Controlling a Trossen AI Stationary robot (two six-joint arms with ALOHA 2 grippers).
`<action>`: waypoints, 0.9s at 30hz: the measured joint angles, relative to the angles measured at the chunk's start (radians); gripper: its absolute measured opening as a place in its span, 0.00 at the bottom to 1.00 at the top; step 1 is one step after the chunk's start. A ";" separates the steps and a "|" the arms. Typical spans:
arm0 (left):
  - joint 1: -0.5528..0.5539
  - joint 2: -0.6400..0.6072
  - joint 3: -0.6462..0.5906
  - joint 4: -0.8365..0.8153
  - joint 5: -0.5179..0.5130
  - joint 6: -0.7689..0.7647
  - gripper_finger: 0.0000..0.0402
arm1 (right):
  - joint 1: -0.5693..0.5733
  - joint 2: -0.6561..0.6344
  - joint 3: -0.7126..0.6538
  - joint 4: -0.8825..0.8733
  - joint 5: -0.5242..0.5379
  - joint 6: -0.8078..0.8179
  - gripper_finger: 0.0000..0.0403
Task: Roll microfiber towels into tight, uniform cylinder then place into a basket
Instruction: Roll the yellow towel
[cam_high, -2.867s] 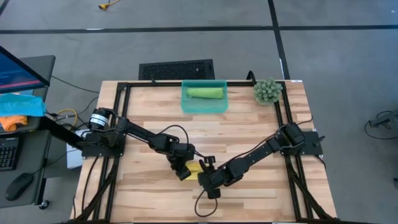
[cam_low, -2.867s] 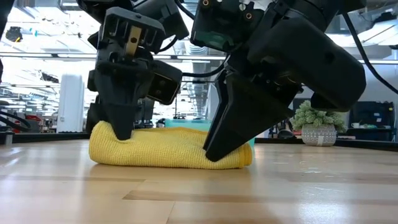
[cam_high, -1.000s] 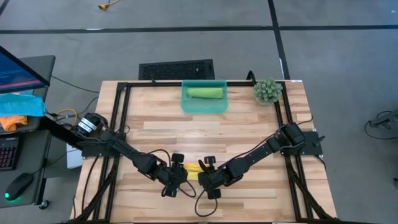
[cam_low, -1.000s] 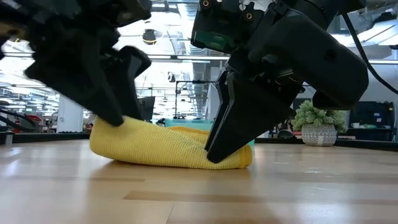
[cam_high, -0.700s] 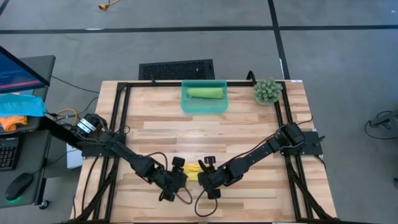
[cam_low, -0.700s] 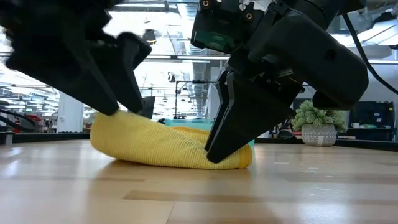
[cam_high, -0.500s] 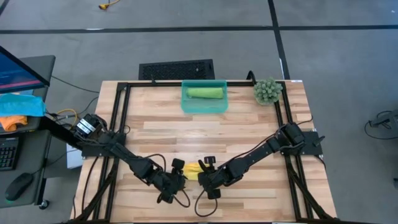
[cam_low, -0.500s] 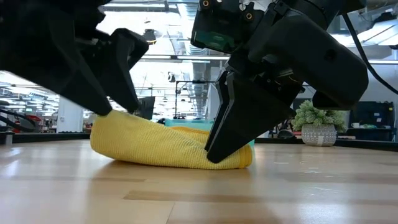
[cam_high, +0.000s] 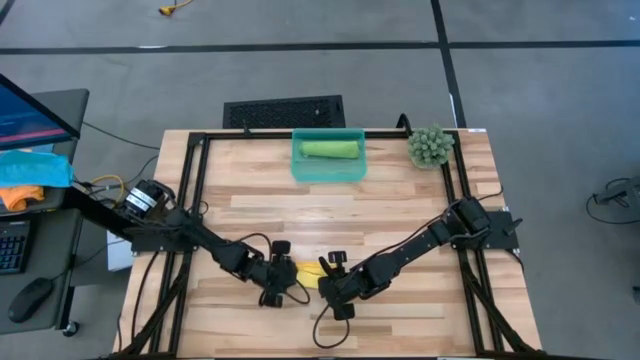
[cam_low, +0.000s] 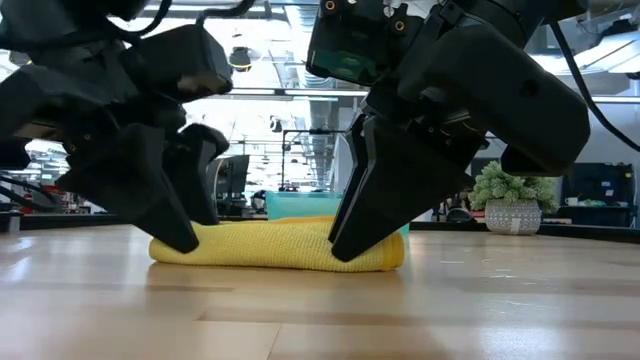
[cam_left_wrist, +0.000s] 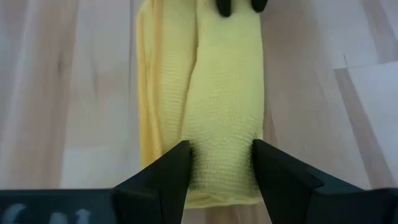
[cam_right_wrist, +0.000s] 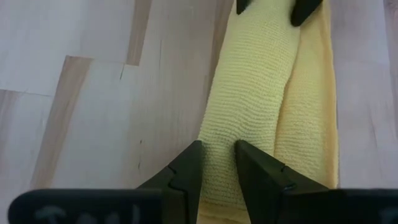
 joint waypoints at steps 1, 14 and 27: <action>0.005 -0.001 -0.005 0.003 0.015 -0.014 0.41 | 0.000 0.000 0.000 0.000 0.000 0.000 0.30; -0.009 -0.002 -0.030 0.047 0.046 -0.090 0.42 | 0.000 0.000 0.000 0.002 -0.002 -0.002 0.30; -0.008 -0.001 -0.029 0.027 0.035 -0.140 0.42 | -0.004 -0.010 0.000 -0.008 -0.023 -0.002 0.30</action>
